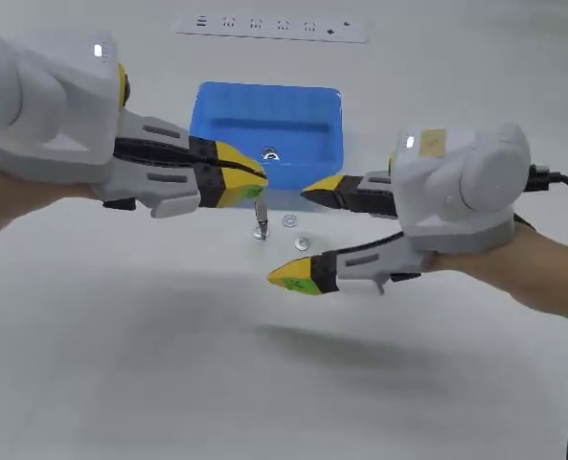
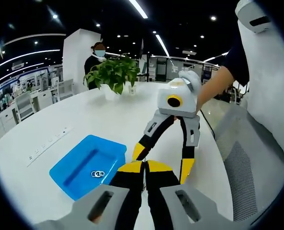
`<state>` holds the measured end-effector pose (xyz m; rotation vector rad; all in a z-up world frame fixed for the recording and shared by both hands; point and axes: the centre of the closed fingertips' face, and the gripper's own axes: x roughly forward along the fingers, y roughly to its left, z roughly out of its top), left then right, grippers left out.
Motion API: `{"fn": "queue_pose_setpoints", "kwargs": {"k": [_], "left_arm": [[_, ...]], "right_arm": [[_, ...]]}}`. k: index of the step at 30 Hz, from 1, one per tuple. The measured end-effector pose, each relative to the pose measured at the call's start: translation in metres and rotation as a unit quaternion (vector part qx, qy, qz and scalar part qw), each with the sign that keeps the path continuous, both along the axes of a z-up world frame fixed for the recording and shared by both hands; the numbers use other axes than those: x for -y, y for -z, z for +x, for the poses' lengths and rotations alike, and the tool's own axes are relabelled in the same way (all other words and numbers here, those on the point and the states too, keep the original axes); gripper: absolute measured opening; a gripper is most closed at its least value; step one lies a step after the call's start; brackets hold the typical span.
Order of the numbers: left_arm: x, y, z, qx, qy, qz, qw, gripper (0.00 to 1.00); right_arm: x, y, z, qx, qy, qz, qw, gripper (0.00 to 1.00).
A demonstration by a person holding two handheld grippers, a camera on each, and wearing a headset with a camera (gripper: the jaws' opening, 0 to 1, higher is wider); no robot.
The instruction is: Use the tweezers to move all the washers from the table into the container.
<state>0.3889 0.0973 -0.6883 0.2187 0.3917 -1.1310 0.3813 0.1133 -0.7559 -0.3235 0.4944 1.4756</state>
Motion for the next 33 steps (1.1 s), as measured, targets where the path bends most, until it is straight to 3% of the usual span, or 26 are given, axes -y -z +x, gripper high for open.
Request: {"fn": "queue_pose_setpoints", "kwargs": {"k": [7,13,21,33], "left_arm": [[0.001,0.001,-0.002,-0.001,0.008,0.003,1.0000,0.04],[-0.001,0.002,-0.002,0.001,0.014,0.011,0.9998,0.04],[-0.002,0.003,0.001,0.004,0.018,0.017,0.9997,0.04],[-0.011,0.006,0.005,0.005,0.022,0.023,0.9995,0.04]], "right_arm": [[-0.017,-0.001,0.003,-0.002,-0.042,0.000,0.9991,0.36],[-0.025,0.002,-0.002,-0.007,-0.085,-0.005,0.9964,0.24],[-0.023,0.006,0.004,0.013,-0.110,-0.021,0.9936,0.14],[-0.023,0.013,0.004,0.027,-0.135,-0.030,0.9900,0.12]]}}
